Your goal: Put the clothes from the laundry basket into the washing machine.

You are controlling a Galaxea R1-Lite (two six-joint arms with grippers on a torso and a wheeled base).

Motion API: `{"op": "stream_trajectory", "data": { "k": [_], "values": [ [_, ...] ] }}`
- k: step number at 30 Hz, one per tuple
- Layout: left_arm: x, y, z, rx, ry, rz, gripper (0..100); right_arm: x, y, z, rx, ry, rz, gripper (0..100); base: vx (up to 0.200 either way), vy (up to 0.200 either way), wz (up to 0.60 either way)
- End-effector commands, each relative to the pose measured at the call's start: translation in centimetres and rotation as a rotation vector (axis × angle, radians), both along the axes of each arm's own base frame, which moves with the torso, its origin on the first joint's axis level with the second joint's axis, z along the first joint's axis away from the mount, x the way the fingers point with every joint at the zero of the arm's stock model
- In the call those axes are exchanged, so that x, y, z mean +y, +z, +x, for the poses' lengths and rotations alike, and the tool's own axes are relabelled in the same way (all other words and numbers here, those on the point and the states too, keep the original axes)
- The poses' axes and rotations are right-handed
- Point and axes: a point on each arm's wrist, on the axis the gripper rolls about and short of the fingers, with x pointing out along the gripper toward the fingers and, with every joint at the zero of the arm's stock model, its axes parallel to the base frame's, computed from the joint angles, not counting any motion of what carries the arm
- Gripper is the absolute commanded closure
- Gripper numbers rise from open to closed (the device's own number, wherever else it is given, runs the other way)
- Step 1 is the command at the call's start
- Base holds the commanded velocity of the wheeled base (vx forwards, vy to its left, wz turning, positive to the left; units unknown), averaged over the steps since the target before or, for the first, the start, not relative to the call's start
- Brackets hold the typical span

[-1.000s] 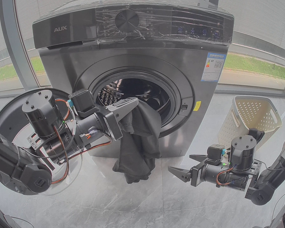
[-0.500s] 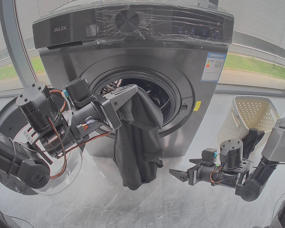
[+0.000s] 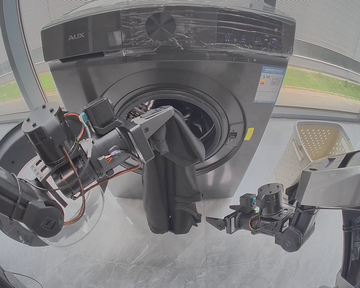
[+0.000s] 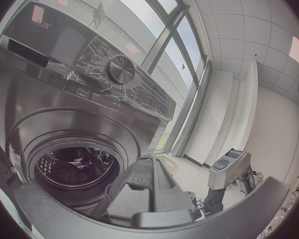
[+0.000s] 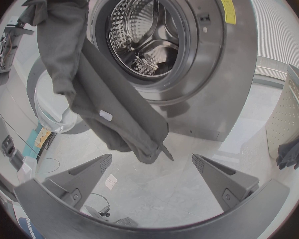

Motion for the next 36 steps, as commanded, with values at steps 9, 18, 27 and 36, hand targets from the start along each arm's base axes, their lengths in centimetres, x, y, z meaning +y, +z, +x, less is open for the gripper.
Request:
{"op": "stream_trajectory", "data": {
  "k": [9, 18, 27, 36],
  "values": [
    [1.3, -0.5, 0.8, -0.010, 0.079, 0.100, 100, -1.0, -4.6, 0.7, 0.069, -0.010, -0.080, 0, 0.000, 0.000, 0.00],
    [1.4, -0.7, 0.7, -0.031, 0.120, 0.188, 100, -1.0, -6.0, 1.1, 0.090, -0.007, -0.093, 0, 0.000, 0.000, 0.00],
    [1.6, 1.7, 0.7, -0.074, 0.144, 0.166, 100, -0.4, -6.0, 1.9, 0.071, 0.010, -0.073, 0, 0.000, 0.000, 0.00],
    [1.7, 3.0, -0.2, -0.098, 0.135, 0.144, 100, 1.5, -5.9, 3.6, 0.007, 0.073, -0.014, 0, 0.000, 0.000, 0.00]
  ]
}}
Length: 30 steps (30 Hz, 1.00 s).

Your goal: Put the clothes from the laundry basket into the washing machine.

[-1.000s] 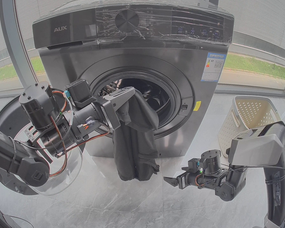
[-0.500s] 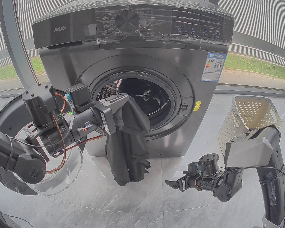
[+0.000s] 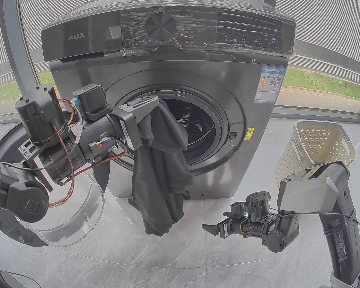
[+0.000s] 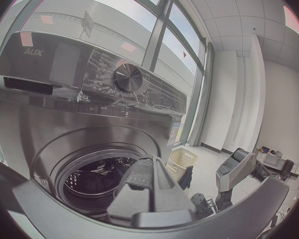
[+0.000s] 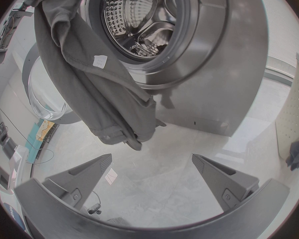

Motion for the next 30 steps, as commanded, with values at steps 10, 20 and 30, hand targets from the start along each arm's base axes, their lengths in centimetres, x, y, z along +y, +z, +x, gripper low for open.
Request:
{"op": "stream_trajectory", "data": {
  "k": [10, 20, 30],
  "values": [
    [0.4, 1.4, -1.1, -0.036, -0.015, -0.026, 100, 2.8, 0.5, 3.6, -0.122, 0.036, 0.077, 0, 0.000, 0.000, 0.00],
    [0.4, 1.4, -1.2, -0.034, -0.021, -0.030, 100, 3.8, 0.7, 4.5, -0.155, 0.049, 0.096, 0, 0.000, 0.000, 0.00],
    [0.5, 1.6, -1.5, -0.042, -0.025, -0.034, 100, 6.6, 0.5, 4.3, -0.174, 0.123, 0.128, 0, 0.000, 0.000, 0.00]
  ]
}}
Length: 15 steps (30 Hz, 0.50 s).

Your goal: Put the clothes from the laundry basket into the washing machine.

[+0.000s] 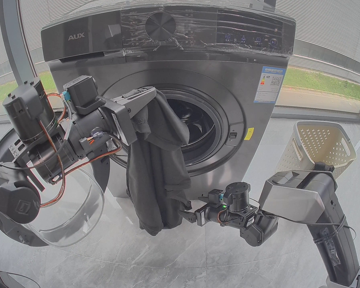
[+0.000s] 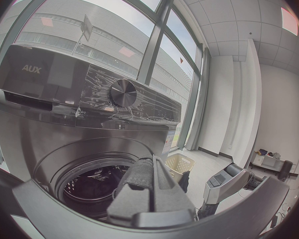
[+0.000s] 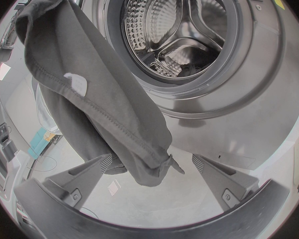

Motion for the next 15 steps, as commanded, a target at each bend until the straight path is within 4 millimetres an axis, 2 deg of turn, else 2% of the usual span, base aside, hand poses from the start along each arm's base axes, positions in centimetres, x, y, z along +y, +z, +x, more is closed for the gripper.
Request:
{"op": "stream_trajectory", "data": {
  "k": [1, 5, 6, 15],
  "values": [
    [0.2, 0.4, -0.4, -0.009, -0.001, -0.007, 100, 1.0, -0.7, 0.7, -0.021, 0.011, 0.014, 0, 0.000, 0.000, 0.00],
    [0.2, 0.7, -0.7, -0.017, -0.005, -0.014, 100, 1.8, -0.9, 1.0, -0.015, 0.019, 0.021, 0, 0.000, 0.000, 0.00],
    [0.3, 0.8, -0.7, -0.017, -0.005, -0.021, 100, 1.9, -0.9, 1.0, -0.012, 0.022, 0.020, 100, 0.000, 0.000, 0.00],
    [0.4, 1.0, -1.2, -0.005, -0.014, -0.045, 100, 2.2, 0.0, 1.8, -0.049, 0.010, 0.056, 100, 0.000, 0.000, 0.00]
  ]
}}
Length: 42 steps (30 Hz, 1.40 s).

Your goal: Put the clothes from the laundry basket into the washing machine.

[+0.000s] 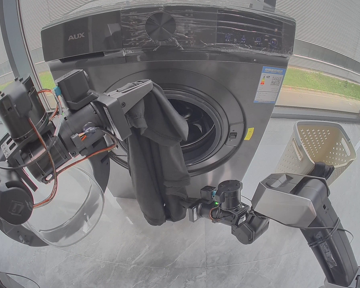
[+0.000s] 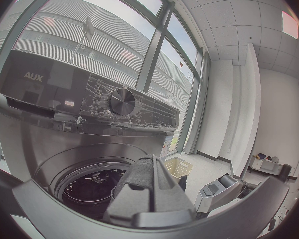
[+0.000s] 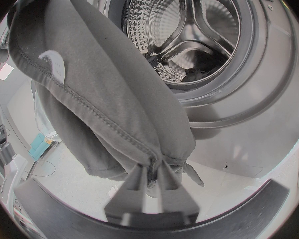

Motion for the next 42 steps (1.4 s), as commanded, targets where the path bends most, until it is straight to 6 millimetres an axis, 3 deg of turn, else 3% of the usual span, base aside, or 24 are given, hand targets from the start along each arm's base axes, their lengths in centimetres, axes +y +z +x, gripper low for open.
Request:
{"op": "stream_trajectory", "data": {
  "k": [1, 6, 10, 17, 20, 22, 28, 29, 32, 36, 42],
  "values": [
    [0.1, 0.1, -0.2, 0.001, -0.003, -0.006, 100, 0.1, 0.2, 0.3, -0.010, -0.006, 0.014, 100, 0.000, 0.000, 0.00],
    [0.2, -0.7, -0.4, 0.022, -0.006, 0.006, 100, -0.3, 0.6, 0.0, 0.008, -0.024, 0.032, 100, 0.000, 0.000, 0.00],
    [0.4, -1.4, -0.2, 0.039, 0.004, 0.016, 100, -2.2, 2.1, -1.2, 0.025, -0.051, 0.006, 100, 0.000, 0.000, 0.00],
    [1.2, -3.0, -0.2, 0.110, 0.031, 0.022, 100, -6.9, 6.4, -4.9, 0.020, -0.104, 0.012, 100, 0.000, 0.000, 0.00],
    [1.5, -3.7, -0.3, 0.141, 0.037, 0.027, 100, -7.7, 7.4, -6.2, -0.002, -0.106, 0.030, 100, 0.000, 0.000, 0.00],
    [1.8, -5.0, -0.8, 0.189, 0.037, 0.037, 100, -9.0, 8.4, -8.6, -0.029, -0.105, 0.048, 100, 0.000, 0.000, 0.00],
    [3.5, -6.6, -1.0, 0.205, 0.084, 0.004, 100, -10.7, 10.4, -11.5, -0.006, -0.107, 0.049, 100, 0.000, 0.000, 0.00],
    [3.5, -6.6, -1.0, 0.205, 0.084, 0.004, 100, -10.7, 10.4, -11.5, -0.006, -0.107, 0.049, 100, 0.000, 0.000, 0.00],
    [4.8, -7.3, -1.1, 0.191, 0.124, -0.006, 100, -11.4, 13.5, -11.7, -0.074, -0.126, 0.120, 100, 0.000, 0.000, 0.00],
    [6.0, -8.1, -1.3, 0.200, 0.155, -0.001, 100, -11.9, 15.6, -12.0, -0.099, -0.142, 0.192, 100, 0.000, 0.000, 0.00],
    [6.4, -9.1, -1.1, 0.218, 0.132, -0.018, 100, -11.9, 16.1, -12.1, -0.086, -0.151, 0.230, 100, 0.000, 0.000, 0.00]
  ]
}}
